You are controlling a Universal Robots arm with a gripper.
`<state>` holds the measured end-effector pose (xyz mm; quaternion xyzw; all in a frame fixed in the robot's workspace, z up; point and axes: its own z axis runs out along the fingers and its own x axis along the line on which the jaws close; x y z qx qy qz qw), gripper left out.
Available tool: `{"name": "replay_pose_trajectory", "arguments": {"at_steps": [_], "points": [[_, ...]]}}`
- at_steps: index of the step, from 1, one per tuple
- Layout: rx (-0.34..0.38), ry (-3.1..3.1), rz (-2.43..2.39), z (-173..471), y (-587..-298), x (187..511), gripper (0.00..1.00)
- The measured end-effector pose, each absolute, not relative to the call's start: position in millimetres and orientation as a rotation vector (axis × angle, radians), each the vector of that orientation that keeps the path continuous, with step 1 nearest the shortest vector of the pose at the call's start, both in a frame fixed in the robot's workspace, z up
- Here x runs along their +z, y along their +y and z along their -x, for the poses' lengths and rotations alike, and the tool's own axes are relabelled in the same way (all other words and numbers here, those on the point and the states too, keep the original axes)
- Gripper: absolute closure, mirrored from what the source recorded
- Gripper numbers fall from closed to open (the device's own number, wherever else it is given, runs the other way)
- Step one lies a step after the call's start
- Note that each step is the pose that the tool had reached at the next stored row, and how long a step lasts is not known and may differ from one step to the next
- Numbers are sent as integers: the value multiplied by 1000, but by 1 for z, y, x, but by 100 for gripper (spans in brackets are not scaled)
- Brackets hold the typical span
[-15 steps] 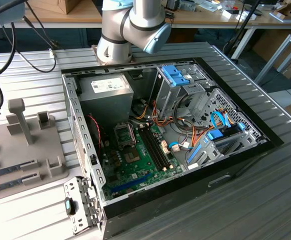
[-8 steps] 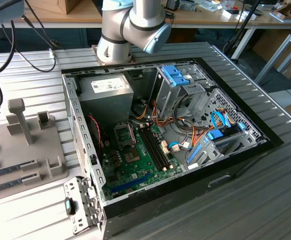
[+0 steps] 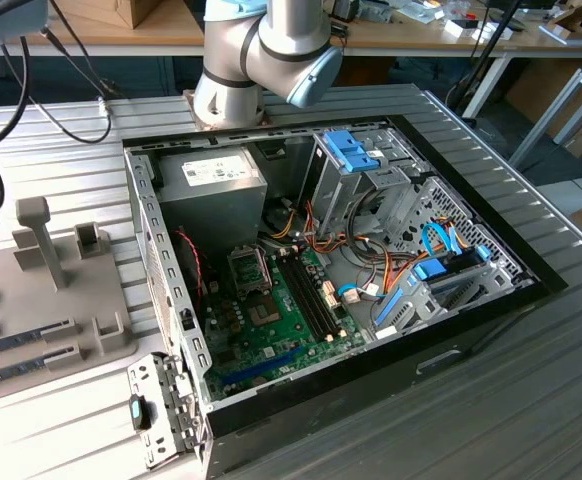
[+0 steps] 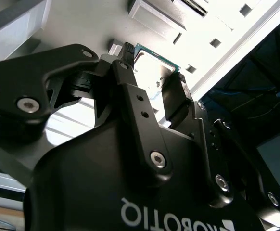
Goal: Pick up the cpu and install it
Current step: 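Pick up the cpu and move it towards the insertion slot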
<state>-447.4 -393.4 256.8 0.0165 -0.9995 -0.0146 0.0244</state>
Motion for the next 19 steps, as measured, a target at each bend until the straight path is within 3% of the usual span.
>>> {"name": "replay_pose_trajectory", "arguments": {"at_steps": [19], "points": [[-45,-3092,-51,447,-393,266,53]]}}
